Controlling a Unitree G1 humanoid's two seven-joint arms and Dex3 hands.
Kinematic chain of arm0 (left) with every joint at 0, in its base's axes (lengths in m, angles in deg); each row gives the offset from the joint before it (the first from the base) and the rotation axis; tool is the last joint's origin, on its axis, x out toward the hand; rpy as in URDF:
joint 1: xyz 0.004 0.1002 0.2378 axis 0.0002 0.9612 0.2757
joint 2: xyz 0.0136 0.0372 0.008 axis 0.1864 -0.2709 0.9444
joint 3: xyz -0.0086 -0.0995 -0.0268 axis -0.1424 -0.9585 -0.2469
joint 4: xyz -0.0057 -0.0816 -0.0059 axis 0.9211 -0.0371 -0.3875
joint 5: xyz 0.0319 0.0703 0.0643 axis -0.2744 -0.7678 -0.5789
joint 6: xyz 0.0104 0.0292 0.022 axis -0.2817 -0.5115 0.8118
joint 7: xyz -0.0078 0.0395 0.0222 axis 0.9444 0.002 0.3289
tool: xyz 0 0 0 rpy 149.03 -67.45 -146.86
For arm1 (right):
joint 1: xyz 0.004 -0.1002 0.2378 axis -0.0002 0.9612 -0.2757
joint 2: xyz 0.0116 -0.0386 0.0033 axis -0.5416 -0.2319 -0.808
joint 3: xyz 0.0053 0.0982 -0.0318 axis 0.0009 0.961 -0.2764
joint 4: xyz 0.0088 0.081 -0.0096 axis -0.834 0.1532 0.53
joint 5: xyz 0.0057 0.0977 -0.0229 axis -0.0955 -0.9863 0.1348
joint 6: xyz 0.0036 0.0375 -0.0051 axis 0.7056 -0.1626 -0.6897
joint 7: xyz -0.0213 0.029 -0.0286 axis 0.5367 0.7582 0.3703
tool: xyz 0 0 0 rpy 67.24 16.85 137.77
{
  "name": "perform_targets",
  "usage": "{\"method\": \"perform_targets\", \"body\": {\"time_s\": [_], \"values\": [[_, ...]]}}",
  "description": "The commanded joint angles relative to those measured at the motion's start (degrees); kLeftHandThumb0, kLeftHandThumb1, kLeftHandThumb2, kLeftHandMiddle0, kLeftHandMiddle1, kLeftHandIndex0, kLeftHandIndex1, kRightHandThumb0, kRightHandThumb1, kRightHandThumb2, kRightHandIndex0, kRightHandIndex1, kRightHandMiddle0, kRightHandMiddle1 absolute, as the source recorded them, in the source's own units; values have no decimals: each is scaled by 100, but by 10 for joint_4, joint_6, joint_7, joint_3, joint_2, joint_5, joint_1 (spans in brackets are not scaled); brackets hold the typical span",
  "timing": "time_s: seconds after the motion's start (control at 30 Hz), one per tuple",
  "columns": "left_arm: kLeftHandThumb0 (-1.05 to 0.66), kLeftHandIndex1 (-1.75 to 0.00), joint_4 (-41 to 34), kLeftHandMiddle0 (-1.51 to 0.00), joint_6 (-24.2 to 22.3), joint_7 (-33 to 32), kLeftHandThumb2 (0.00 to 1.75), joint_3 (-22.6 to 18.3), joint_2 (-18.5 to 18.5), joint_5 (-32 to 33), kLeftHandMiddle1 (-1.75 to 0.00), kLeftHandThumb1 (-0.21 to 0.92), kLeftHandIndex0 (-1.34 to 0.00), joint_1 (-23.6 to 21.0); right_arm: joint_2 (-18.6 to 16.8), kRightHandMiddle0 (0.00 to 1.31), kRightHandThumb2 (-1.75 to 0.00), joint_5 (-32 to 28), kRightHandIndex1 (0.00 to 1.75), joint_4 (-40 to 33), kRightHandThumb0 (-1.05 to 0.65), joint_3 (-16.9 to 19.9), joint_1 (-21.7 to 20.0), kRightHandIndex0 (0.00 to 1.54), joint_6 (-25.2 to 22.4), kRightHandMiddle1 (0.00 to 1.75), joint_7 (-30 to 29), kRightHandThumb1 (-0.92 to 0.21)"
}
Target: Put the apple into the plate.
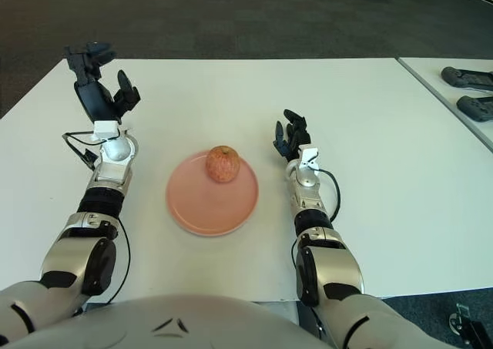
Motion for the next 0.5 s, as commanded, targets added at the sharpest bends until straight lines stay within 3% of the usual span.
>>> {"method": "perform_targets", "body": {"time_s": [0.0,0.2,0.47], "values": [[-88,-136,29,-11,-8,-7,83,-4,-6,12,-95,92,0,-7,3,0,-63,-4,21,11,-68,4,1,24,-9,69,2,-92],[-92,-113,38,-10,-22,16,89,1,3,25,-78,92,0,7,3,0,-63,-4,21,7,-68,3,4,24,-9,69,2,-92],[-90,-73,48,-14,-51,89,96,20,32,31,-33,92,0,59,2,0,-63,-3,21,4,-68,3,6,24,-9,69,1,-92]]}}
